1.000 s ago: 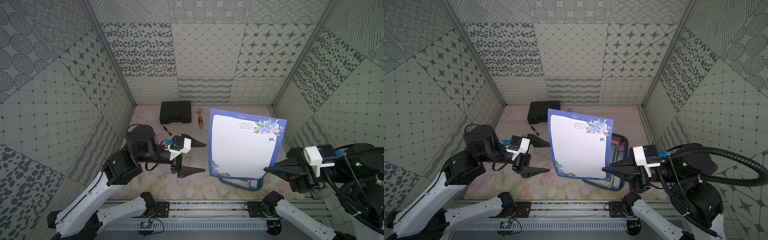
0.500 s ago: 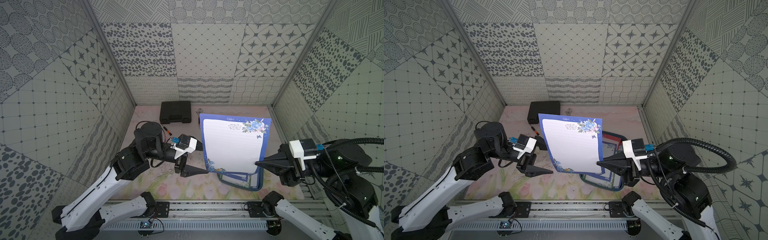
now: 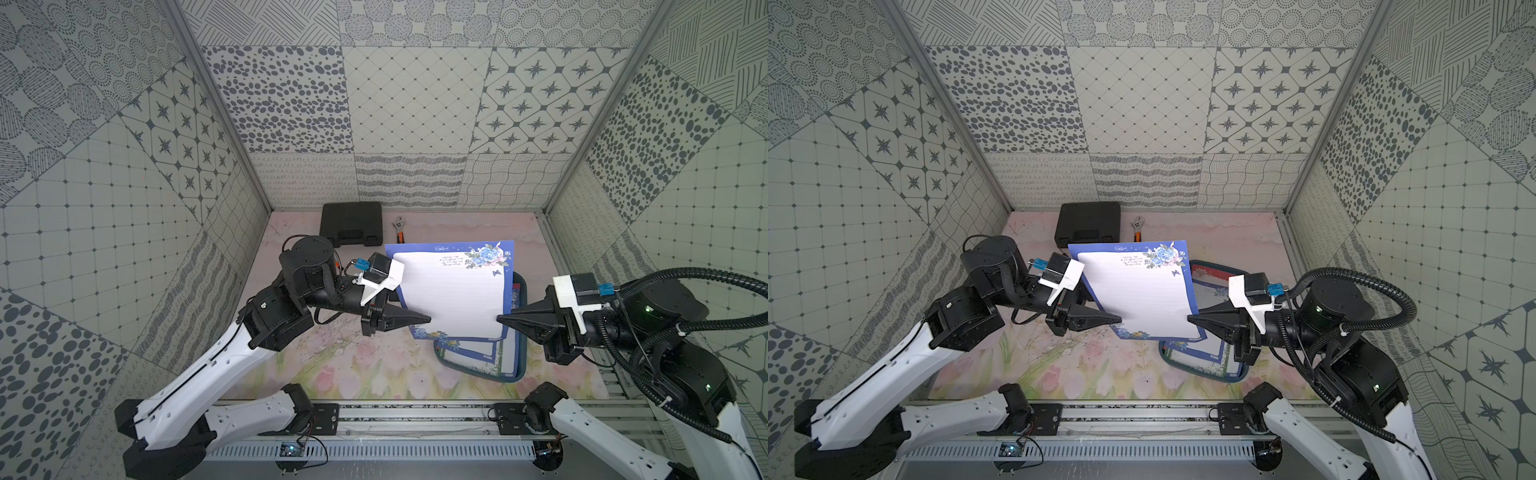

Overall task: Take out the stationery paper from the storage box
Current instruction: Place the stationery paper at the center of the board.

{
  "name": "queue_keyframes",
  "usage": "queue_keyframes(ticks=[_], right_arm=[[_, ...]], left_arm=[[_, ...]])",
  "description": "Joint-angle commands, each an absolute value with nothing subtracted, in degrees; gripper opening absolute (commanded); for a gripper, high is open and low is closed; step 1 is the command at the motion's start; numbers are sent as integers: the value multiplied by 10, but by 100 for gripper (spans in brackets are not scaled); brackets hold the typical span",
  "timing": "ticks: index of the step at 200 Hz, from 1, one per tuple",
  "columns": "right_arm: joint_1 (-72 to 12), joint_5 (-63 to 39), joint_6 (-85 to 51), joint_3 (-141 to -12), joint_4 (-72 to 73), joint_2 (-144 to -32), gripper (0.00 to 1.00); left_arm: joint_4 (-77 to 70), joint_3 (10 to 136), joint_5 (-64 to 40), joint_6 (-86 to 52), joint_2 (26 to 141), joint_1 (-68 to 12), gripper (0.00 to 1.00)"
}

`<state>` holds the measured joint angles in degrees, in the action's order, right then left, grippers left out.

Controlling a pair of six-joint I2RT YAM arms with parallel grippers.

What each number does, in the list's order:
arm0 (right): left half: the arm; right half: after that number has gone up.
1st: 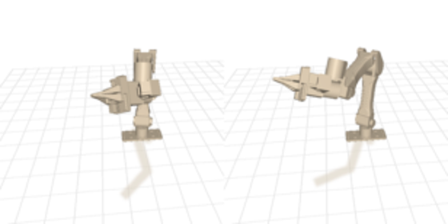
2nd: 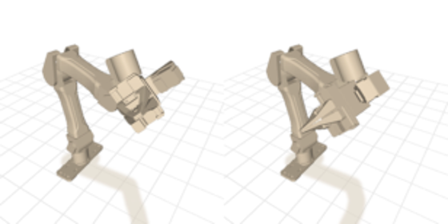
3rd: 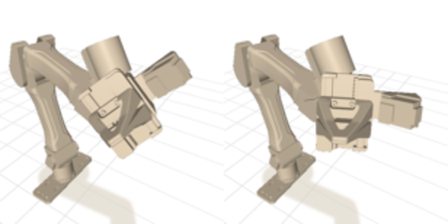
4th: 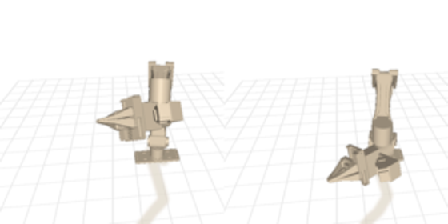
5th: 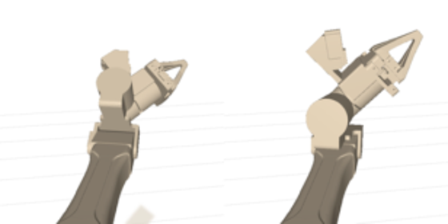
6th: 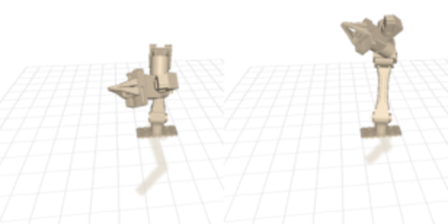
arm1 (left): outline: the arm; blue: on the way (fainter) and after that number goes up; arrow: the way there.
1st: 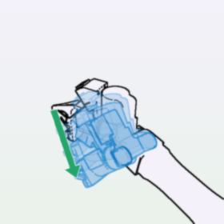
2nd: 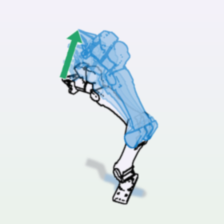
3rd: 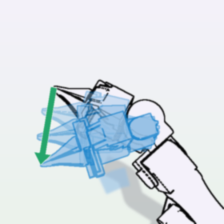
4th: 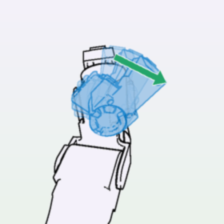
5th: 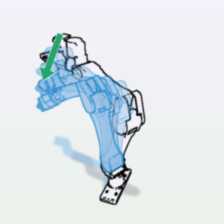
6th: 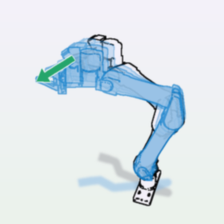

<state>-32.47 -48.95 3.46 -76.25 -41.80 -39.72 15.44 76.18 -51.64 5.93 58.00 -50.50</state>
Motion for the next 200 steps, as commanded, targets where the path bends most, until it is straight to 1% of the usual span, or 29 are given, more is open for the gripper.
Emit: queue_keyframes(ticks=[1,45,74,81,94,101,115,134,156,200], right_arm=[[-327,-489,38,-753,-402,-385,1],[-327,-488,36,-762,-396,-388,2],[-327,-466,14,-748,-354,-381,1],[-327,-469,5,-743,-341,-380,1],[-327,-479,-10,-735,-317,-380,1],[-327,-484,-17,-734,-308,-381,1],[-327,-489,-24,-734,-297,-385,1],[-327,-493,-24,-734,-291,-387,1],[-327,-500,-23,-722,-284,-382,1],[-327,-504,-19,-686,-259,-353,1]], left_arm=[[105,777,-527,31,582,-508,31],[97,776,-529,17,584,-508,27],[89,772,-530,11,582,-508,25],[86,769,-528,9,580,-508,27],[79,762,-517,4,577,-508,38],[75,758,-511,2,575,-508,40],[68,752,-508,0,571,-508,40],[65,751,-508,-3,571,-508,36],[65,756,-497,-7,576,-508,27],[67,776,-473,-33,588,-508,21]])
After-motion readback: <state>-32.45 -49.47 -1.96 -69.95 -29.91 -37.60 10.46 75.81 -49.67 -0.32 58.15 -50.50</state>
